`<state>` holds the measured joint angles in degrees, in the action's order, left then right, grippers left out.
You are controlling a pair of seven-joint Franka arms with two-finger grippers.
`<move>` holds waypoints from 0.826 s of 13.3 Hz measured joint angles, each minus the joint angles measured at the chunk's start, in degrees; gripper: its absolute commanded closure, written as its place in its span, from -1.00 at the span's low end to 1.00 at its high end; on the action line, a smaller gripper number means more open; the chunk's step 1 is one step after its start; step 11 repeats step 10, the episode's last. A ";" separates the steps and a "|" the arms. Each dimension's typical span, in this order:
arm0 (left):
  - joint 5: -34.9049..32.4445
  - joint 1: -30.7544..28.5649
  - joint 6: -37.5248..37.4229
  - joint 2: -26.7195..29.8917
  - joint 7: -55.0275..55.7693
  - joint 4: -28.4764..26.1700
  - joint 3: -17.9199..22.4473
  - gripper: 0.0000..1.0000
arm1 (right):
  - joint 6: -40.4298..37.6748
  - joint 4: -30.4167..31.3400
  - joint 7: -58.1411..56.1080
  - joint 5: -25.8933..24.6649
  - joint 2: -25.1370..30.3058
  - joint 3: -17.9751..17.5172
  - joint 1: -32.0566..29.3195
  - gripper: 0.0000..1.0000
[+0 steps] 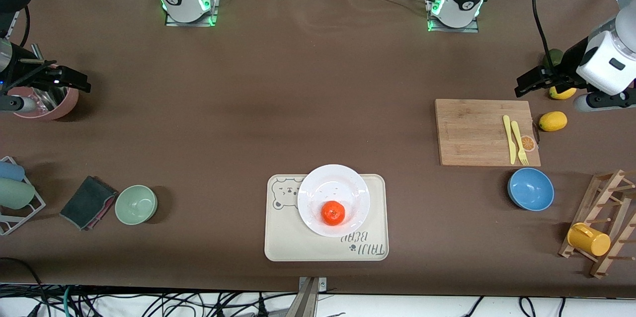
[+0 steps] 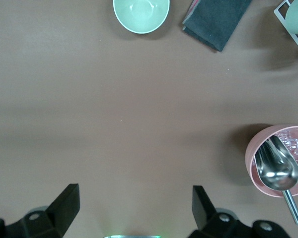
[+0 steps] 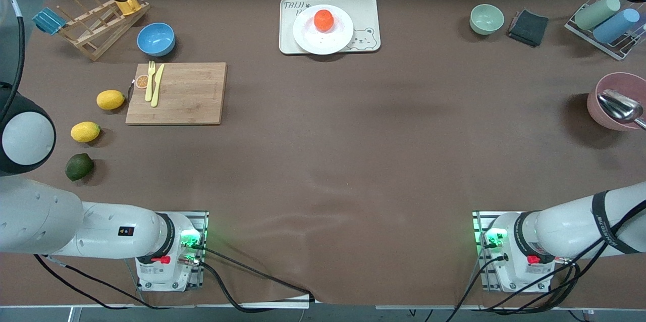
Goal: Place orange and plate with both arms
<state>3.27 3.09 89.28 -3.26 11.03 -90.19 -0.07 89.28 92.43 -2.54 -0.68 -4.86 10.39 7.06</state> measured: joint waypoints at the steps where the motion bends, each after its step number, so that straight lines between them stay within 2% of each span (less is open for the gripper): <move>1: 0.00 0.00 0.00 0.00 0.00 0.00 0.00 -1.00 | 0.05 0.00 0.00 0.04 0.00 -0.04 0.01 -1.00; 11: 0.00 -0.01 0.00 0.00 0.00 0.00 0.00 -1.00 | 0.17 0.00 1.02 0.13 -0.01 -0.25 0.02 -1.00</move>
